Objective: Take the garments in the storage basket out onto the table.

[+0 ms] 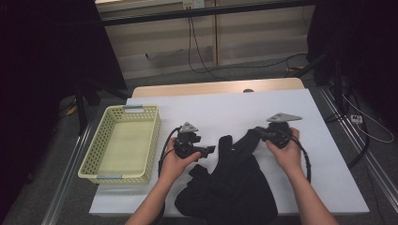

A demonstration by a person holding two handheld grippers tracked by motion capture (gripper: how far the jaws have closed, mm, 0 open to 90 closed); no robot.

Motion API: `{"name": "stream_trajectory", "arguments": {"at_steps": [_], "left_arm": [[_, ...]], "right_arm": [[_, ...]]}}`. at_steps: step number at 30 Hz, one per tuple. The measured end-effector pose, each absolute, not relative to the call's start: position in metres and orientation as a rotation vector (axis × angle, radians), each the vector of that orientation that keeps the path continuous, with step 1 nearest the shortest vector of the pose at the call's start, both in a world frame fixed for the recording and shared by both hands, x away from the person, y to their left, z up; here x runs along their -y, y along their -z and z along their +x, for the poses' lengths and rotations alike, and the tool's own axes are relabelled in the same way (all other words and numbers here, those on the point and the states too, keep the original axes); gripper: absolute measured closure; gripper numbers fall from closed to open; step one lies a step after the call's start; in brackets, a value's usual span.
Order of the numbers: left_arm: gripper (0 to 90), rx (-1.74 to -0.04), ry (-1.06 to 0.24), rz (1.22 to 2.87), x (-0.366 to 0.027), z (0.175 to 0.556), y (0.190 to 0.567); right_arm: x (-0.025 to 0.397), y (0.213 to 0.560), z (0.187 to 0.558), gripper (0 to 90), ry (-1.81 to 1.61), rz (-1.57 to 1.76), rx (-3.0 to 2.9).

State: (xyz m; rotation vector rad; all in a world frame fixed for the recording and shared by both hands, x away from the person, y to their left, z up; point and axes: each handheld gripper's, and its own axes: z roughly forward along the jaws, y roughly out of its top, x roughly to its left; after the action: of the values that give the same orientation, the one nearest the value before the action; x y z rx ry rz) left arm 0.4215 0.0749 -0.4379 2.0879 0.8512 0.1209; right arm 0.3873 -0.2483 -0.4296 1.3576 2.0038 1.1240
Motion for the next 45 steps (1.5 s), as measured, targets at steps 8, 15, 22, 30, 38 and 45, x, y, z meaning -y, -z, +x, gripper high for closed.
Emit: {"name": "stream_trajectory", "arguments": {"at_steps": [8, 15, 22, 30, 38, 45], "left_arm": [[38.8, -0.801, -0.134, 2.135, -0.042, 0.449, 0.446], [47.9, -0.729, -0.132, 2.202, -0.016, 0.458, 0.458], [85.4, -0.726, -0.062, 2.251, -0.007, 0.452, 0.452], [87.1, -0.872, -0.144, 2.170, -0.055, 0.457, 0.405], [81.8, -0.984, -0.259, 2.141, -0.095, 0.465, 0.385], [42.9, -0.988, -0.224, 2.126, -0.086, 0.465, 0.406]], "right_arm": [[0.290, 0.434, 0.368, 86.1, -1.077, 1.421, -1.924], [0.285, 0.447, 0.361, 85.8, -1.100, 1.408, -1.997], [0.283, 0.445, 0.359, 85.6, -1.135, 1.394, -1.993], [0.276, 0.436, 0.365, 85.7, -1.216, 1.373, -1.974], [0.254, 0.425, 0.399, 85.6, -1.271, 1.365, -1.959], [0.245, 0.441, 0.411, 59.5, -1.170, 1.382, -2.006]]}}
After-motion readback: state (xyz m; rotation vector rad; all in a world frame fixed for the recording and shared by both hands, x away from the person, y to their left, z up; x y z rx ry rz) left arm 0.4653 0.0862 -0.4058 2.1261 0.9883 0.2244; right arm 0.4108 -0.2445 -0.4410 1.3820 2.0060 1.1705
